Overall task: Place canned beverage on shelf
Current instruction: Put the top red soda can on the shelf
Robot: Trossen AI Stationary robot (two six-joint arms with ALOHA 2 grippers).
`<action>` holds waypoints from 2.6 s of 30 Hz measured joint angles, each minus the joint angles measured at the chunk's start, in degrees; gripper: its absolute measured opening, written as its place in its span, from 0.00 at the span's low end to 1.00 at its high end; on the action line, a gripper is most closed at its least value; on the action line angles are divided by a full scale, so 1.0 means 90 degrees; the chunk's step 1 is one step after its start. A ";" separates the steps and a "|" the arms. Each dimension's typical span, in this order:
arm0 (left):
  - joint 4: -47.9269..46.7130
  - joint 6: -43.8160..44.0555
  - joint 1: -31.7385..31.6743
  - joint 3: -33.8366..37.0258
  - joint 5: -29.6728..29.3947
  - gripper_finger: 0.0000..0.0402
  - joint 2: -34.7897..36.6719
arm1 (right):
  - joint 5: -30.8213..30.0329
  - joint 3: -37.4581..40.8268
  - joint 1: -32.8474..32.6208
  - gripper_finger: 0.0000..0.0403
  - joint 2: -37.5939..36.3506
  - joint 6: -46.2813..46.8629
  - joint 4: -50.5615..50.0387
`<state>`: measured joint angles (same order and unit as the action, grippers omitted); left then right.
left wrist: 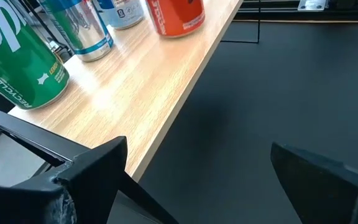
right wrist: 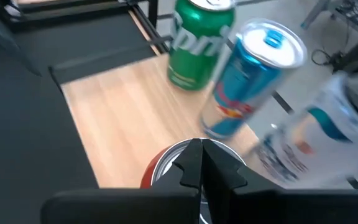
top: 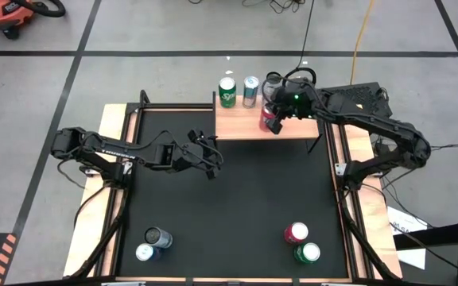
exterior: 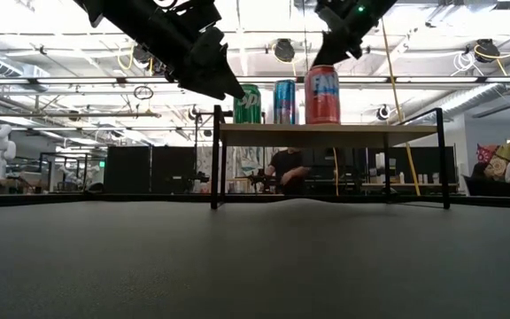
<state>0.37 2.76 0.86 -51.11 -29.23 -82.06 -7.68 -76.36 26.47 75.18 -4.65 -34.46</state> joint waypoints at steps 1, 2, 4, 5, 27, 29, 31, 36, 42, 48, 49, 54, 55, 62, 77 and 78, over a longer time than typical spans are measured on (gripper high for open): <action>0.0002 -0.0001 0.0000 0.0000 0.0000 0.99 -0.0001 | -0.0001 0.0000 0.0050 0.00 -0.0051 -0.0033 -0.0094; 0.0002 0.0001 0.0000 0.0000 0.0000 0.99 -0.0001 | -0.0002 0.0000 0.0105 0.00 -0.0093 -0.0056 -0.0179; 0.0002 0.0001 0.0000 0.0000 0.0000 0.99 -0.0001 | -0.0002 0.0001 0.0221 0.00 -0.0184 -0.0067 -0.0313; 0.0002 0.0003 0.0000 0.0000 0.0000 0.99 -0.0001 | -0.0002 0.0002 0.0278 0.00 -0.0224 -0.0086 -0.0366; 0.0026 -0.0002 -0.0002 -0.0005 -0.0119 0.99 -0.0001 | 0.0041 0.0011 0.0507 0.00 -0.0896 0.0212 -0.0638; 0.0026 -0.0002 -0.0002 -0.0005 -0.0119 0.99 -0.0001 | 0.0049 0.0075 0.0389 0.00 -0.0898 0.0271 -0.0627; 0.0026 -0.0002 -0.0002 -0.0005 -0.0119 0.99 -0.0001 | 0.0048 0.0134 0.0298 0.00 -0.0896 0.0279 -0.0637; 0.0026 0.0001 -0.0002 -0.0005 -0.0119 0.99 -0.0001 | 0.0036 0.0302 0.0256 0.00 -0.0901 0.0347 -0.0612; 0.0028 0.0003 -0.0002 -0.0005 -0.0119 0.99 -0.0001 | 0.0015 0.0526 0.0256 0.00 -0.0918 0.0368 -0.0558; 0.0026 0.0003 -0.0002 -0.0005 -0.0119 0.99 -0.0001 | -0.0158 0.0532 0.0279 0.00 -0.0941 0.0208 -0.0659; 0.0026 0.0004 -0.0002 -0.0005 -0.0118 0.99 -0.0001 | -0.0240 0.0534 0.0304 0.00 -0.0954 0.0160 -0.0701; 0.0026 0.0006 -0.0002 -0.0005 -0.0118 0.99 -0.0001 | -0.0321 0.0534 0.0555 0.00 -0.1012 -0.0046 -0.0852; 0.0026 0.0006 -0.0002 -0.0005 -0.0117 0.99 -0.0001 | -0.0330 0.0534 0.0621 0.00 -0.1015 -0.0109 -0.0860; 0.0026 0.0100 -0.0002 -0.0005 -0.0119 0.99 -0.0001 | -0.0307 0.0539 0.1165 0.00 -0.1015 -0.0556 -0.0848; 0.0035 0.0139 -0.0002 -0.0005 -0.0119 0.99 -0.0003 | 0.0534 0.0551 0.2148 0.00 -0.0962 -0.1338 -0.0442; 0.0049 0.0139 -0.0002 -0.0005 -0.0119 0.99 -0.0003 | 0.0613 0.0551 0.2192 0.00 -0.0933 -0.1390 -0.0383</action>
<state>0.81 4.01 0.84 -51.16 -30.30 -82.08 -2.17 -71.40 46.19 66.78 -17.16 -37.91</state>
